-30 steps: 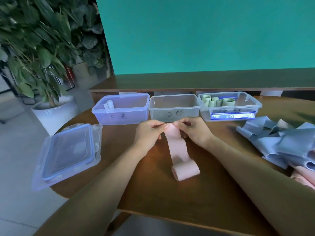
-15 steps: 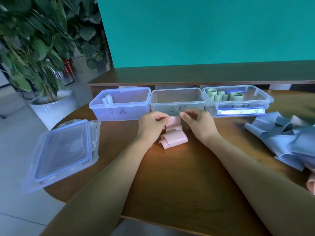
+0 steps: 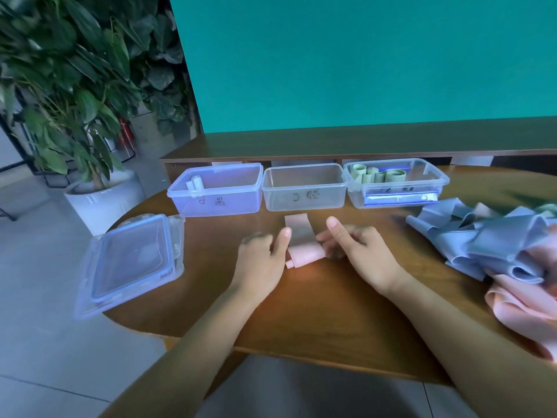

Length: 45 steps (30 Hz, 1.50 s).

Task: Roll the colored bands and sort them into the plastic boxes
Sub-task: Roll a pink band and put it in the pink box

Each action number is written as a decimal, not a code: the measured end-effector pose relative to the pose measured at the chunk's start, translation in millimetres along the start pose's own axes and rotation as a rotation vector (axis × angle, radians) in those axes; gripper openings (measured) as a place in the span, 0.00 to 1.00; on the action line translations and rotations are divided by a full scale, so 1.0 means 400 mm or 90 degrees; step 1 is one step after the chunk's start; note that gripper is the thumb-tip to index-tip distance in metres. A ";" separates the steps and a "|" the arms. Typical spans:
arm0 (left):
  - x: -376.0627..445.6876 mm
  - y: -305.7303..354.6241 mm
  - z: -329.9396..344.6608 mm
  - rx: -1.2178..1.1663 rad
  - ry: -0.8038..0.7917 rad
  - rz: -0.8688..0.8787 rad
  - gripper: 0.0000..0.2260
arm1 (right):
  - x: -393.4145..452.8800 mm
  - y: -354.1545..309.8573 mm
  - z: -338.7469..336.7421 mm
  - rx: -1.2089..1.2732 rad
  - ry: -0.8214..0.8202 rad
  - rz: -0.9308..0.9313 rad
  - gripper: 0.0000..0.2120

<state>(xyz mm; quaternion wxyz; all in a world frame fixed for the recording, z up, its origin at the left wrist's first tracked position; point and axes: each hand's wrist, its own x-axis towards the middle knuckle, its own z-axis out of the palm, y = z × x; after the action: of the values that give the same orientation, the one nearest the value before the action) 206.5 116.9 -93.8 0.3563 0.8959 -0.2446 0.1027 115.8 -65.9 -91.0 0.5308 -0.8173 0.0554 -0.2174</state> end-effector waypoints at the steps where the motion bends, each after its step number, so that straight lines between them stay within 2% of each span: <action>1: -0.030 0.006 -0.009 -0.007 -0.001 0.029 0.24 | -0.018 -0.006 -0.005 0.019 0.003 -0.001 0.24; 4: -0.101 0.025 -0.038 -0.120 0.031 0.101 0.18 | -0.051 -0.015 -0.020 0.026 0.025 0.010 0.27; 6: -0.138 0.032 -0.052 -0.218 0.008 0.130 0.13 | -0.071 -0.013 -0.026 -0.005 0.043 0.026 0.28; 8: -0.176 0.037 -0.068 -0.307 -0.036 0.140 0.10 | -0.091 -0.011 -0.029 -0.047 0.057 0.035 0.29; 10: -0.210 0.037 -0.079 -0.351 -0.019 0.159 0.11 | -0.113 -0.015 -0.032 -0.068 0.044 0.041 0.29; 13: -0.228 0.029 -0.072 -0.250 0.048 0.162 0.15 | -0.143 -0.024 -0.035 -0.083 -0.034 0.032 0.28; 16: -0.227 0.046 -0.062 -0.113 -0.011 0.181 0.19 | -0.167 -0.039 -0.033 -0.041 -0.073 0.020 0.30; 20: -0.261 0.048 -0.058 -0.190 -0.032 0.303 0.12 | -0.187 -0.052 -0.035 0.050 -0.053 -0.010 0.31; 25: -0.316 0.066 -0.063 -0.285 -0.028 0.351 0.06 | -0.190 -0.033 -0.040 0.029 0.010 -0.045 0.27; 28: -0.324 0.060 -0.055 -0.248 -0.035 0.338 0.08 | -0.183 -0.017 -0.041 -0.061 -0.031 -0.046 0.22; 31: -0.322 0.056 -0.046 -0.201 -0.040 0.320 0.08 | -0.172 -0.006 -0.033 -0.232 -0.091 -0.138 0.15; 35: -0.324 0.061 -0.038 -0.173 -0.019 0.376 0.06 | -0.161 0.016 -0.038 -0.337 -0.157 -0.184 0.17; 38: -0.326 0.057 -0.038 -0.153 -0.028 0.380 0.08 | -0.175 0.010 -0.051 -0.362 -0.136 -0.205 0.20; 41: -0.327 0.059 -0.040 -0.067 -0.069 0.354 0.13 | -0.186 -0.006 -0.050 -0.392 -0.136 -0.226 0.22; 43: -0.330 0.060 -0.036 -0.032 -0.070 0.335 0.15 | -0.185 -0.003 -0.048 -0.400 -0.121 -0.226 0.21; 45: -0.331 0.059 -0.033 -0.040 -0.044 0.347 0.13 | -0.181 0.006 -0.048 -0.390 -0.097 -0.210 0.17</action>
<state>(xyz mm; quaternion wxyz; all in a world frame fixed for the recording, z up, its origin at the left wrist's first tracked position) 80.3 159.7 -117.7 0.3344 0.7886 -0.4917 0.1566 43.0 -60.1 -108.1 0.2217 -0.9502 -0.0546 -0.2120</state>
